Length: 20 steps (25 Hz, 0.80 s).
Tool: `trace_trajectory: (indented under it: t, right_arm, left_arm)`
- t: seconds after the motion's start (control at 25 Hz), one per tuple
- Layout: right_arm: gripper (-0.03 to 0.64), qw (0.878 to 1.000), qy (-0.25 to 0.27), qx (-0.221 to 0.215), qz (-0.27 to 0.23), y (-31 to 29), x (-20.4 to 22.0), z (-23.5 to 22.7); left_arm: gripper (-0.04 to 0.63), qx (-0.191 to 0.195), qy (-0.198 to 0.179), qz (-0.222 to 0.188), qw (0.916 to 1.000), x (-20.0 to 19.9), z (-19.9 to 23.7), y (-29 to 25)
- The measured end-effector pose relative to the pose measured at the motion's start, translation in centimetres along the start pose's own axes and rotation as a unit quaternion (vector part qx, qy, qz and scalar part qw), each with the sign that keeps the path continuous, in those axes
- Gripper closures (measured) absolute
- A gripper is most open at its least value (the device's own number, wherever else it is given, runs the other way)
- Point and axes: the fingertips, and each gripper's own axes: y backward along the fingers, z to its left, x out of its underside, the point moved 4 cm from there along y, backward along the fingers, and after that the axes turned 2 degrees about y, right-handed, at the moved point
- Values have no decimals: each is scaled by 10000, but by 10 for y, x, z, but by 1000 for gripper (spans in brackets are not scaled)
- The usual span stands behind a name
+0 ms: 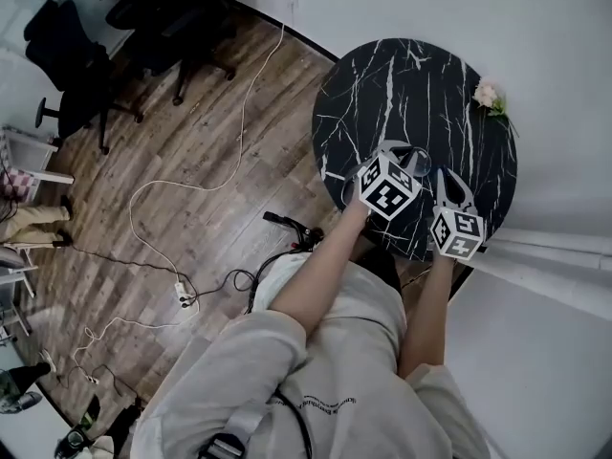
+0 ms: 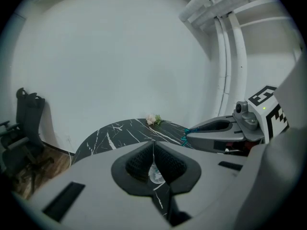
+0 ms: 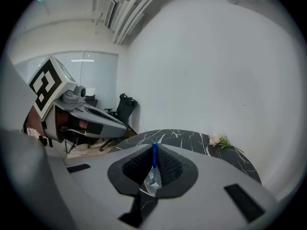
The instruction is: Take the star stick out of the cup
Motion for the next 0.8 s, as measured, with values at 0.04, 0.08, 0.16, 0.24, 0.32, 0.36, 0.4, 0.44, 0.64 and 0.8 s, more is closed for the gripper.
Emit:
trace_trajectory:
  t: [0.04, 0.08, 0.16, 0.24, 0.32, 0.36, 0.4, 0.44, 0.64, 0.8]
  right_arm:
    - [571, 10000, -24, 12, -50, -3, -4, -1]
    - [571, 9999, -64, 34, -104, -5, -8, -1]
    - [571, 9996, -149, 78, -207, -11, -14, 1]
    - [571, 9994, -182, 89, -289, -18, -20, 2]
    - [571, 9990, -220, 137, -376, -25, -24, -1]
    - [571, 9986, -259, 180, -418, -26, -25, -2]
    - [571, 9983, -302, 215, -454, -26, -25, -2]
    - [571, 9980, -342, 230, -477, -26, -25, -1]
    - [572, 9978, -441, 214, -437, -32, -26, -2]
    - [572, 9970, -504, 353, -471, -23, -15, -3]
  left_arm:
    - [571, -62, -8, -1, 10000, -2, 4, 1]
    - [571, -108, -21, -8, 9999, -4, 8, 3]
    - [571, -183, -23, -25, 9998, -7, 15, 9]
    - [571, -292, -15, -29, 9996, -7, 22, 14]
    - [571, -434, -118, -14, 9990, -9, 30, 13]
    - [571, -501, -208, 2, 9985, -9, 32, 14]
    - [571, -555, -278, 15, 9981, -9, 34, 15]
    - [572, -590, -299, 18, 9978, -9, 35, 17]
    - [571, -624, -257, -3, 9977, -6, 41, 22]
    - [571, -484, -331, -44, 9983, 0, 32, 18]
